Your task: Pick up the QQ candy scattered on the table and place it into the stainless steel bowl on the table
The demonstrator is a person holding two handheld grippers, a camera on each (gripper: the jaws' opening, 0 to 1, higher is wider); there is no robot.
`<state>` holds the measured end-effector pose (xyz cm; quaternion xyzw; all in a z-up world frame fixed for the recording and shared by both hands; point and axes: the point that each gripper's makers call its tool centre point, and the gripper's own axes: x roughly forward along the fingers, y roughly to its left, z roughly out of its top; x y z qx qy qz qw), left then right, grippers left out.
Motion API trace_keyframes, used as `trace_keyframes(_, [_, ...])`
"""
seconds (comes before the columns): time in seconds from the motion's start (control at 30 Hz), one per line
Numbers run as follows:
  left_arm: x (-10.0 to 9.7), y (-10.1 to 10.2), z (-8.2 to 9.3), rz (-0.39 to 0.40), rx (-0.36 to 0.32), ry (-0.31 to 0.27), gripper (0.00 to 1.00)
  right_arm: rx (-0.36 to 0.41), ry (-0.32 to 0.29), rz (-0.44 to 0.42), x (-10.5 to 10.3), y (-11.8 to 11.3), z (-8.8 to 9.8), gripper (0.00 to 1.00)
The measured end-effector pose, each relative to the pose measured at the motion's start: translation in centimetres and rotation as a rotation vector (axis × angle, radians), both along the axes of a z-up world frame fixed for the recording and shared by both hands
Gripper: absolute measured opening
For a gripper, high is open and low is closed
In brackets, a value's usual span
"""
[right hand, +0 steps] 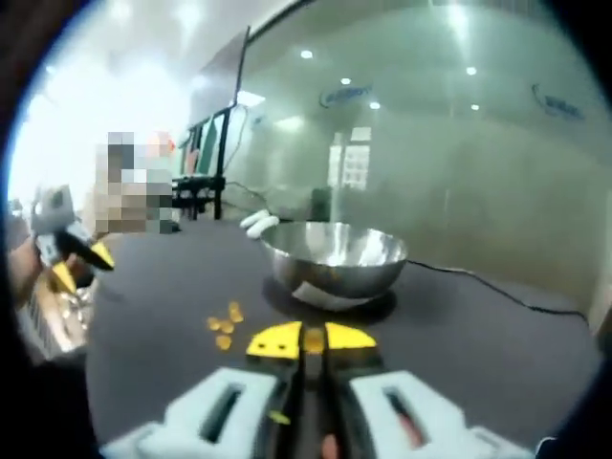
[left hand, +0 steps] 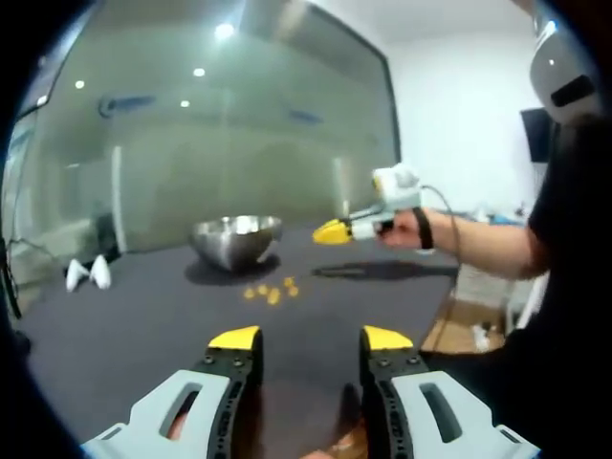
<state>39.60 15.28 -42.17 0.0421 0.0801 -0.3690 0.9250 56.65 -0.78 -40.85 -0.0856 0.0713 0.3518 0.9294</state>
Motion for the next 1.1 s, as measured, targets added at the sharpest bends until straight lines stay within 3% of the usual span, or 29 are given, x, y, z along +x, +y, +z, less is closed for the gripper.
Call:
trace_keyframes(0.3, [-0.4,-0.5,0.0,-0.014,0.011,0.001,0.42,0.021,-0.049,-0.003,2.1,1.6,3.2,0.09])
trace_keyframes(0.47, [-0.6,-0.4,-0.1,-0.006,0.006,0.001,0.42,0.045,-0.061,0.0,4.8,3.4,5.0,0.09])
trace_keyframes(0.5, [-0.6,-0.4,-0.2,-0.004,0.006,0.004,0.42,0.049,-0.052,-0.009,5.2,3.5,5.0,0.09])
trace_keyframes(0.57, [-0.8,-0.5,-0.3,-0.006,0.004,0.004,0.42,0.052,-0.091,-0.065,7.2,3.4,6.0,0.09])
trace_keyframes(0.73, [-0.9,-0.3,-0.4,-0.001,0.005,0.006,0.42,0.082,-0.075,-0.083,9.3,4.8,6.7,0.09])
trace_keyframes(0.87, [-0.7,0.0,0.0,0.003,0.005,-0.001,0.42,0.082,-0.109,-0.038,10.0,5.9,6.9,0.09])
trace_keyframes(0.93, [-0.6,0.0,0.1,0.004,0.003,-0.002,0.42,0.079,-0.092,-0.036,10.4,6.0,6.4,0.13])
trace_keyframes(1.0, [-0.6,0.0,0.1,0.005,0.007,-0.003,0.42,0.074,-0.079,-0.029,10.6,6.0,6.0,0.33])
trace_keyframes(1.03, [-0.6,0.0,0.1,0.004,0.007,-0.003,0.42,0.081,-0.077,-0.029,10.5,5.9,6.0,0.36])
trace_keyframes(1.1, [-0.7,0.0,0.0,0.004,0.001,-0.001,0.42,0.087,-0.08,-0.019,10.3,5.7,6.1,0.29])
